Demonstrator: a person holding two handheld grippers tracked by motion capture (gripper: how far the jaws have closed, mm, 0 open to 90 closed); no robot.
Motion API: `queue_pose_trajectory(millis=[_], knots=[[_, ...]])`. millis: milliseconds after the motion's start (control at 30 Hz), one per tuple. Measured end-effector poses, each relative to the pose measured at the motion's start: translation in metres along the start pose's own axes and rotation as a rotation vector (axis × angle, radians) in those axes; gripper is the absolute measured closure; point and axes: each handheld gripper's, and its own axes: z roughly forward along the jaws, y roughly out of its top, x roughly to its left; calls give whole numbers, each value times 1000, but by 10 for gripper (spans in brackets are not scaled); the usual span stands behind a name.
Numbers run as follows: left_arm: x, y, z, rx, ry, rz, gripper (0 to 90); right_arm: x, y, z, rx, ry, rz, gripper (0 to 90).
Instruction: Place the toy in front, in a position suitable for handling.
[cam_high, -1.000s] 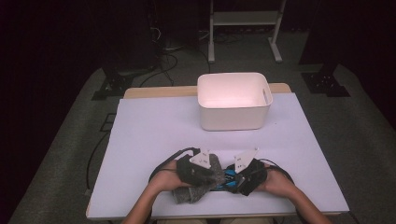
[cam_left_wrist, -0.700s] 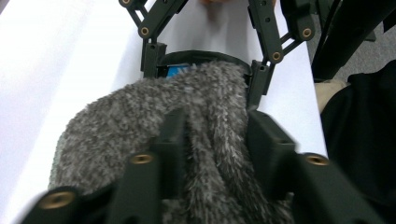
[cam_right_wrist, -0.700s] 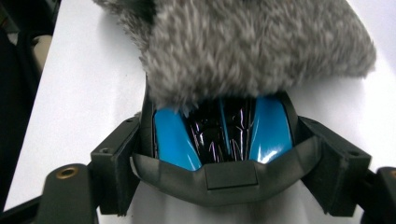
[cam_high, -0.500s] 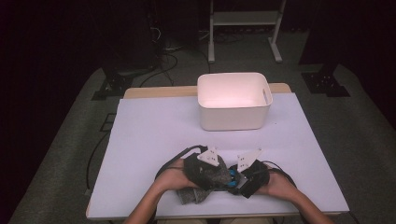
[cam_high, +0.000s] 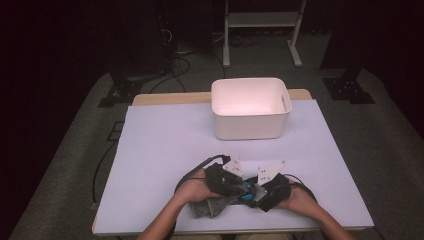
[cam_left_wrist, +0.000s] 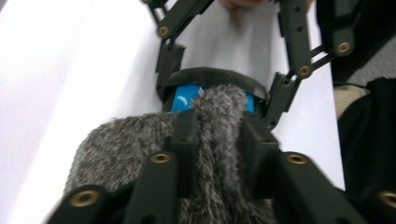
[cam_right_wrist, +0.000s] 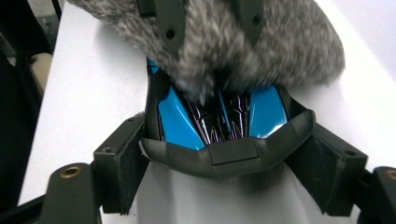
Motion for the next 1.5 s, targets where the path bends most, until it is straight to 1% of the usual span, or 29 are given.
queue_pose_trajectory(millis=[33, 67, 100, 133, 200, 267, 300, 333, 400, 433, 500, 533, 567, 600, 633, 700, 733, 767, 800, 833, 900, 967, 1133, 1233, 1300, 1367, 1433, 1500], knots=[[0, 0, 0, 0, 0, 0, 747, 0, 0, 0, 0, 0, 0, 228], [-3, 5, 3, 13, -8, 29, 756, 1, 1, 1, 5, -6, -4, 231], [-3, 5, 3, 13, -8, 29, 759, 1, 2, 2, 5, -6, -3, 231], [-7, 11, 7, 11, -31, 59, 760, 1, 1, 2, 2, -6, 0, 232], [-14, 17, 15, 8, -74, 77, 760, 2, 1, 3, -6, -7, 3, 232], [-15, 18, 20, 27, -62, 97, 760, 2, 0, 3, -7, -9, 0, 232], [-14, 17, 19, 22, -65, 85, 760, 2, 0, 3, -6, -13, -5, 233], [-11, 15, 17, 24, -52, 86, 761, 2, 0, 3, -10, -10, 6, 233], [-7, 11, 12, 21, -41, 82, 763, 2, 0, 3, -9, -11, 3, 233], [-5, 9, 8, 15, -29, 70, 763, 2, 0, 3, -8, -10, 3, 233], [-4, 8, 6, 11, -21, 65, 761, 2, 0, 3, -9, -11, 3, 232], [-2, 7, 3, 11, 0, 61, 761, 1, 0, 3, -10, -12, -1, 232], [0, 7, 0, -1, 8, 44, 758, 2, 0, 3, -10, -11, 0, 232], [0, 7, 0, -1, 8, 44, 758, 2, 0, 3, -10, -11, 0, 232], [1, 8, 1, -4, 8, 45, 758, 2, 0, 3, -9, -11, 0, 232], [1, 12, 7, -6, -6, 43, 758, 3, 1, 4, -9, -12, 6, 232], [1, 15, 11, -4, -8, 49, 758, 3, 1, 4, -9, -12, 6, 232], [1, 18, 14, 2, -7, 55, 758, 2, 1, 4, -10, -10, 5, 232], [1, 21, 20, -3, 4, 51, 757, 3, 0, 4, -11, -10, 6, 232], [2, 22, 23, -2, 1, 50, 753, 3, 0, 4, -12, -11, 9, 232], [3, 21, 25, -5, -1, 39, 746, 3, 0, 4, -18, -1, 25, 232], [4, 20, 23, -5, -2, 38, 747, 3, 0, 4, -15, -3, 16, 233], [8, 8, 11, -9, -5, 19, 745, 2, 0, 4, -12, -11, 3, 233], [9, -1, 0, -6, 1, 2, 744, 2, 0, 4, -11, -11, 2, 233], [11, -7, -6, -8, 14, -11, 736, 2, 0, 4, -12, -12, -2, 233], [13, -16, -15, -18, 30, -41, 733, 2, 0, 4, -11, -11, -3, 233], [16, -25, -23, -15, 43, -58, 735, 2, 0, 4, -12, -11, -5, 234], [18, -35, -29, 15, 69, -79, 738, 2, 0, 4, -12, -11, -6, 234]])
